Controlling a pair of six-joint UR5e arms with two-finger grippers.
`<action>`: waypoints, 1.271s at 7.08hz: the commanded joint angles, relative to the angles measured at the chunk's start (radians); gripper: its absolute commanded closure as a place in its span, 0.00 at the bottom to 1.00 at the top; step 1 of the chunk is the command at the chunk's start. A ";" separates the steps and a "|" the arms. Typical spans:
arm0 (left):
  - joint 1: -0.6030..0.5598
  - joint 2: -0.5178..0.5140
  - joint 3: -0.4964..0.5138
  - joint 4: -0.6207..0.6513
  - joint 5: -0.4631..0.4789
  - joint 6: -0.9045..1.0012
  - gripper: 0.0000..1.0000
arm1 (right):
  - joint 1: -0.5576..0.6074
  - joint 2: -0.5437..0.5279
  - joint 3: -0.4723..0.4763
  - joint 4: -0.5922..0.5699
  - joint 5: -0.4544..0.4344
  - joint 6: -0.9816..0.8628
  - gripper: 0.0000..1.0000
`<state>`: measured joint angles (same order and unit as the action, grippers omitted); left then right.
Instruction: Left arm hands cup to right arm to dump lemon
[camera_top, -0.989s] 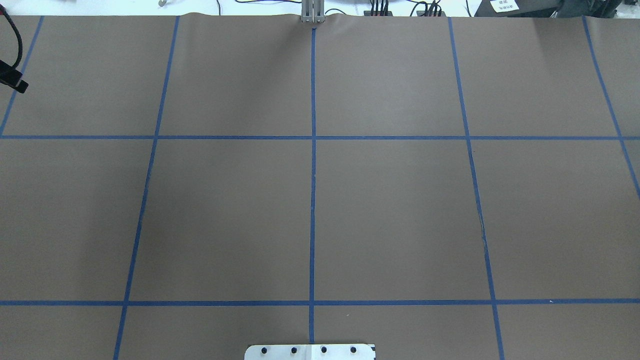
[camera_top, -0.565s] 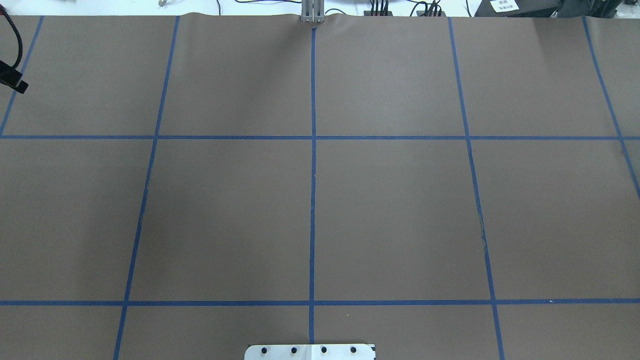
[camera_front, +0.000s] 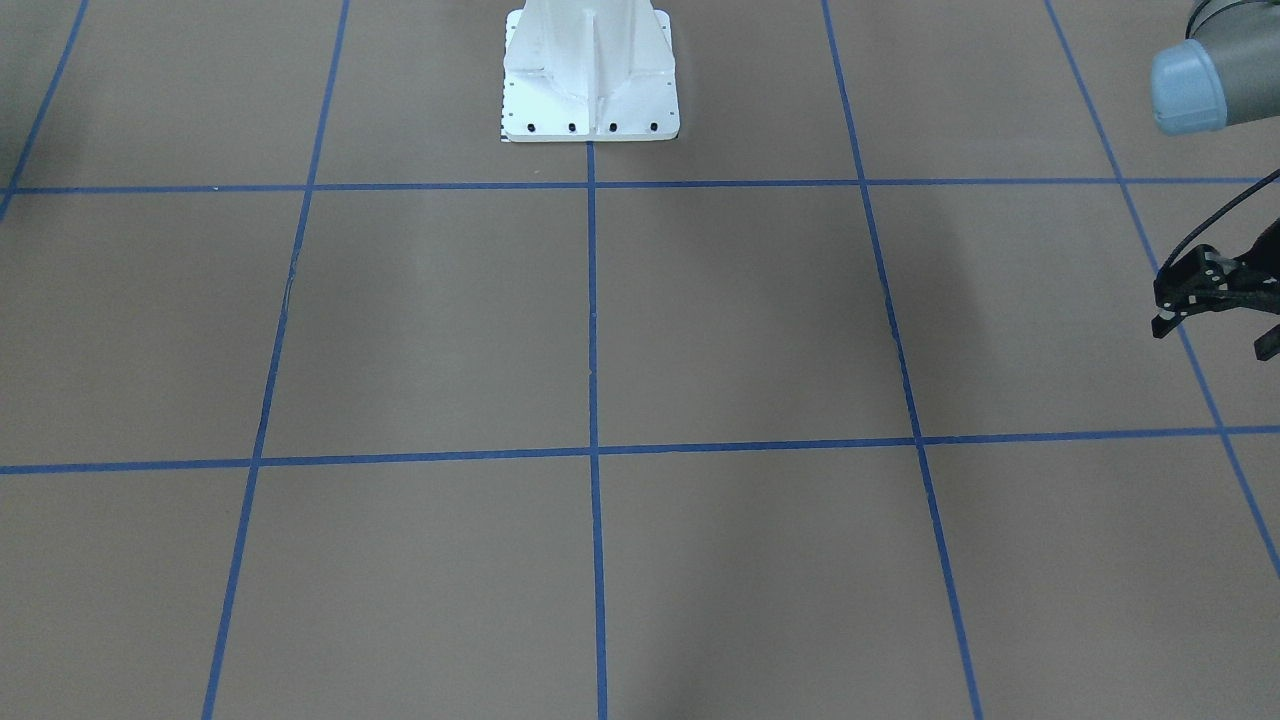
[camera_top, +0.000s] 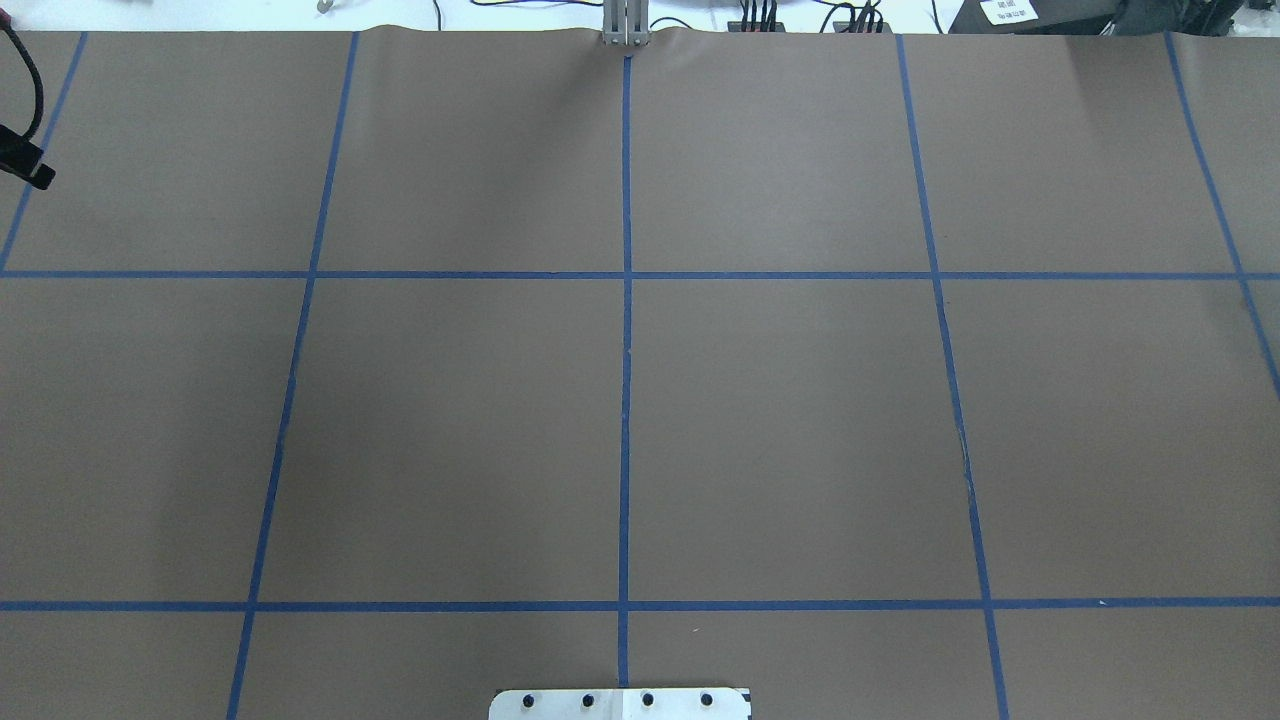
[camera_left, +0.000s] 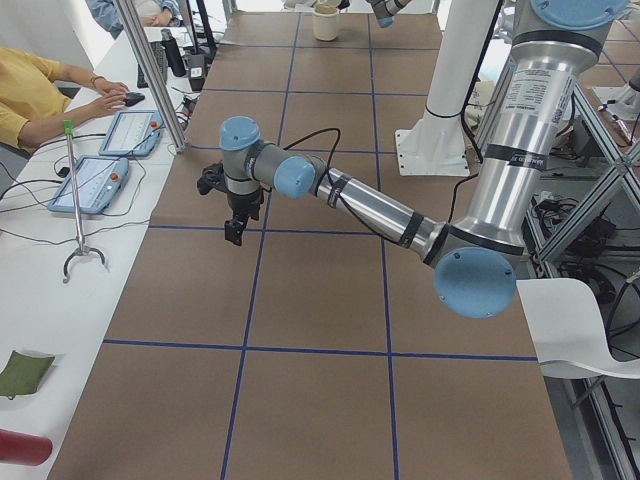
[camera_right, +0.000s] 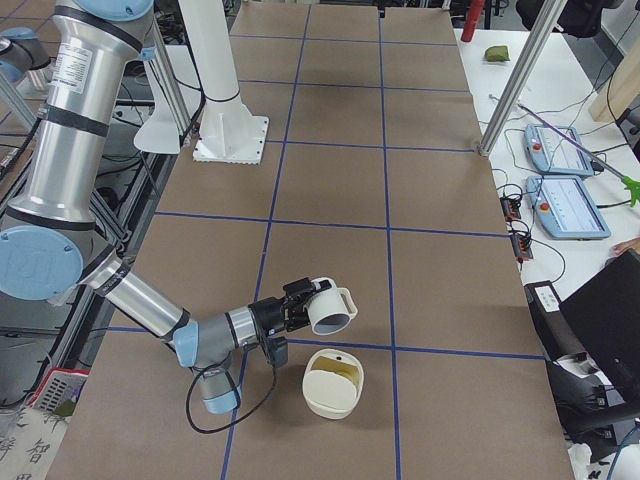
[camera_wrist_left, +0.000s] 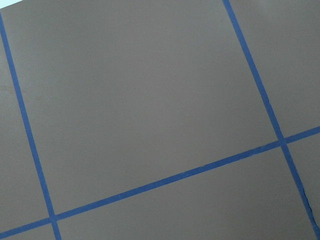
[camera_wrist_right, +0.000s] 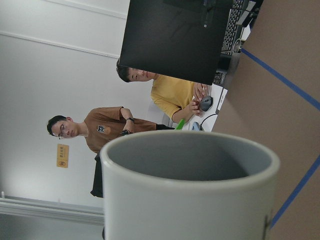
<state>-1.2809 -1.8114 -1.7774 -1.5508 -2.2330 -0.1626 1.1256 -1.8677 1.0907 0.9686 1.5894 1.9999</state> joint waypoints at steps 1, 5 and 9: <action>-0.002 0.003 -0.002 0.000 -0.004 0.000 0.00 | 0.000 -0.033 0.142 -0.207 0.021 -0.279 1.00; 0.000 0.006 0.001 0.000 -0.008 -0.003 0.00 | -0.003 0.004 0.196 -0.454 0.021 -0.868 1.00; 0.002 -0.002 0.003 -0.002 -0.010 -0.049 0.00 | -0.007 0.187 0.227 -0.664 0.085 -1.381 1.00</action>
<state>-1.2794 -1.8107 -1.7770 -1.5512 -2.2425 -0.2070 1.1189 -1.7448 1.3003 0.3614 1.6476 0.7346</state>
